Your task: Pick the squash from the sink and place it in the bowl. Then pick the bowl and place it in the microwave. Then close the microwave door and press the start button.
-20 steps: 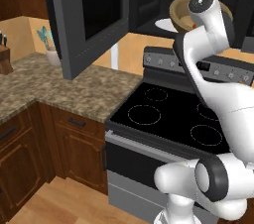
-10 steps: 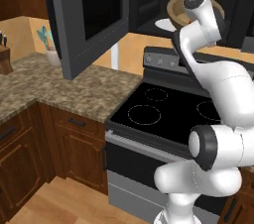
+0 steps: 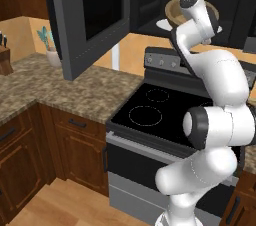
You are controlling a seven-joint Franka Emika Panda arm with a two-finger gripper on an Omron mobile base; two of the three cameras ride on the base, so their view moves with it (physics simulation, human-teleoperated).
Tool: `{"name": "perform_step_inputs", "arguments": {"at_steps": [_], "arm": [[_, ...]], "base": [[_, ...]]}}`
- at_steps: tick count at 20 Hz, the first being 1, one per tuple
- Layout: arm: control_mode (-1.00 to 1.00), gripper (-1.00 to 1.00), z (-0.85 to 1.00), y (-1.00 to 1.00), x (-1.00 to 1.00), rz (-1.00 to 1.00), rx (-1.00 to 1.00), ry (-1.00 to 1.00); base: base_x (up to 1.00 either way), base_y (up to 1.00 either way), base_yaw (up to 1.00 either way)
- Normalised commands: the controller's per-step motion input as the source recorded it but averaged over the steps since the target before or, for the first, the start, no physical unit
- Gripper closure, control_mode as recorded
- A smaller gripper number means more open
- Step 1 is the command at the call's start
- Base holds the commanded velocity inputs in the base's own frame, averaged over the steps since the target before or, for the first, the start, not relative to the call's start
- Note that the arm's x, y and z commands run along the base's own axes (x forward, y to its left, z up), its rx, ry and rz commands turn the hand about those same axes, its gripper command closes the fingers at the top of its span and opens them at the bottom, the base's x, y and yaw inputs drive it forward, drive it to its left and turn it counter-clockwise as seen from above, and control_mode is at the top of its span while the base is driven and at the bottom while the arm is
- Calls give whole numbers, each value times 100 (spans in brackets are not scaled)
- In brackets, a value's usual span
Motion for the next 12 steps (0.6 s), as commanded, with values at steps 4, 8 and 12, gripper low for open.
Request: {"name": "perform_step_inputs", "arguments": {"at_steps": [4, 8, 12], "arm": [[-100, 100, -17, -16, 41, 2, 0, 0], [-100, 100, -7, -23, 51, 2, 0, 0], [-100, 100, 0, -30, 56, 1, 1, 0]], "base": [[0, 0, 0], [0, 0, 0], [0, 0, 0]]}}
